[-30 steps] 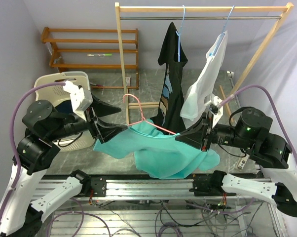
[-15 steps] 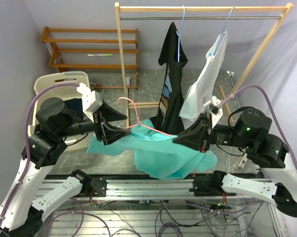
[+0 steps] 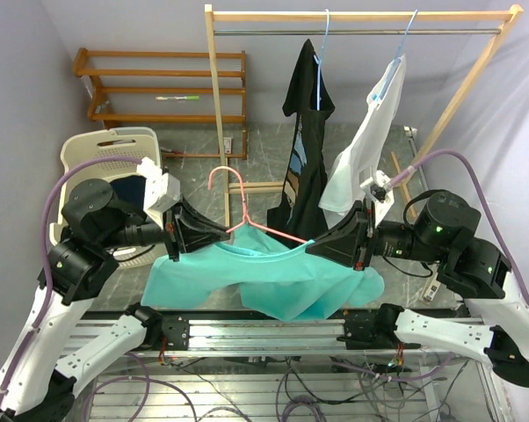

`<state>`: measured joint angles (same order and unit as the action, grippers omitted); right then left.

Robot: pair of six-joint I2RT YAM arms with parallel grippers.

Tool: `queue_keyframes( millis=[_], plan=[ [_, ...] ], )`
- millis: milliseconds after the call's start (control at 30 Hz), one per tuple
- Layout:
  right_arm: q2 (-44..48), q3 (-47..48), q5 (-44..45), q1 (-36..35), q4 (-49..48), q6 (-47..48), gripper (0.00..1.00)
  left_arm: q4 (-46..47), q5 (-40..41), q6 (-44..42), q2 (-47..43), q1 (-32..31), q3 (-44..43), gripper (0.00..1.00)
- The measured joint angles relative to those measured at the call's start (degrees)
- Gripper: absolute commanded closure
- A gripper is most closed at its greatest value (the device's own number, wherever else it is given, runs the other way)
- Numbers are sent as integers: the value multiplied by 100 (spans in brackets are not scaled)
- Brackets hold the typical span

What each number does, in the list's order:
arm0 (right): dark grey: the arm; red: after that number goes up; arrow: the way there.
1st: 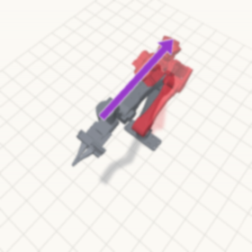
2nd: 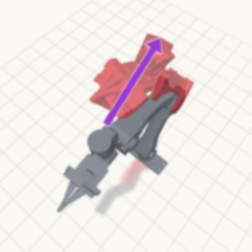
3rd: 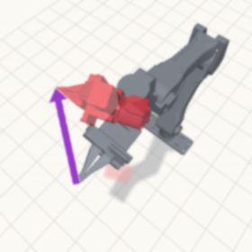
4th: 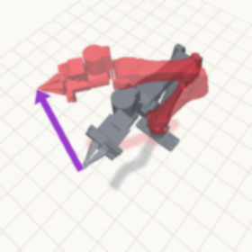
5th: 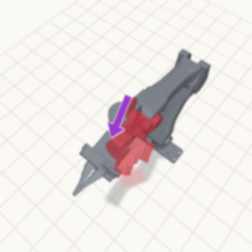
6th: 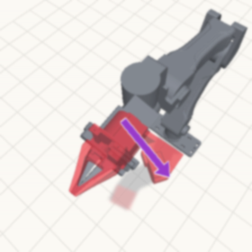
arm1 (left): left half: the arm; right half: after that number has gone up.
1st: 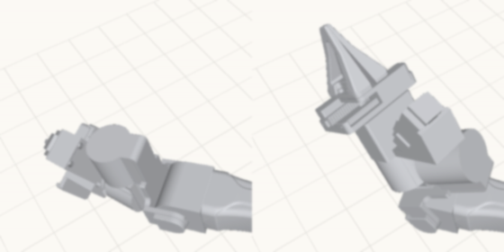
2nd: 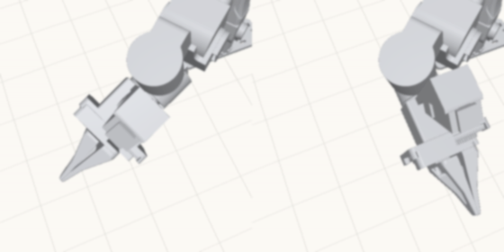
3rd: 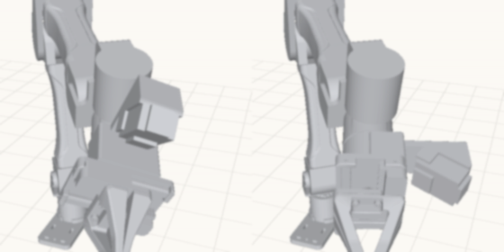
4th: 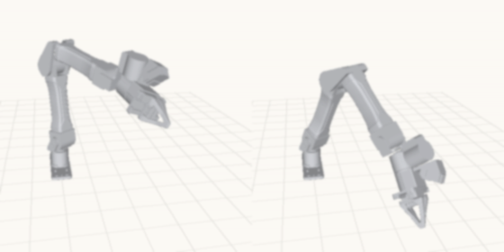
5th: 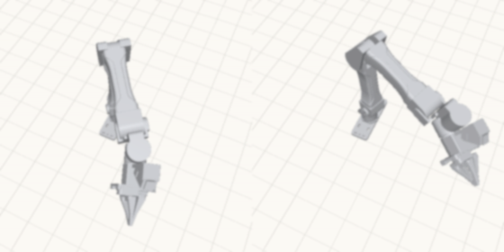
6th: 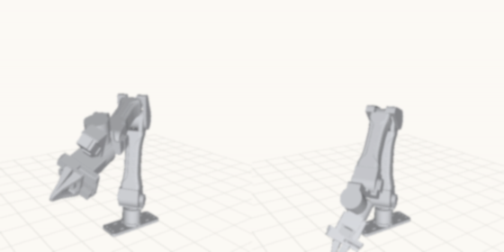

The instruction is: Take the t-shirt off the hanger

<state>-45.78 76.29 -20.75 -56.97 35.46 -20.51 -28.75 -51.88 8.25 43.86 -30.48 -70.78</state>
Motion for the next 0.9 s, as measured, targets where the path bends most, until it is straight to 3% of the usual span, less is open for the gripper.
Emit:
queue_keyframes(
  millis=[100, 267, 367, 433, 500, 533, 833, 900],
  plan=[
    [31, -70, -11, -11, -33, 0, 100, 42, -55, 103, -162, 0, 72, 92],
    [133, -162, -68, -20, -94, -7, 100, 197, -354, 299, -70, 0, 96, 66],
    [195, -179, -70, -20, -90, -11, 100, 337, -629, 439, 28, 0, 195, 58],
    [203, -181, -66, -20, -87, -13, 100, 385, -734, 485, 35, 0, 280, 63],
    [208, -181, -57, -20, -76, -13, 100, 420, -822, 538, 26, 0, 380, 90],
    [221, -181, -61, -20, -59, -13, 100, 435, -841, 570, 17, 0, 413, 93],
    [243, -188, -44, -26, -48, -15, 100, 498, -780, 573, -105, 0, 472, 93],
    [249, -216, -50, -28, -70, -4, 77, 498, -743, 570, -146, 0, 472, 93]
  ],
)
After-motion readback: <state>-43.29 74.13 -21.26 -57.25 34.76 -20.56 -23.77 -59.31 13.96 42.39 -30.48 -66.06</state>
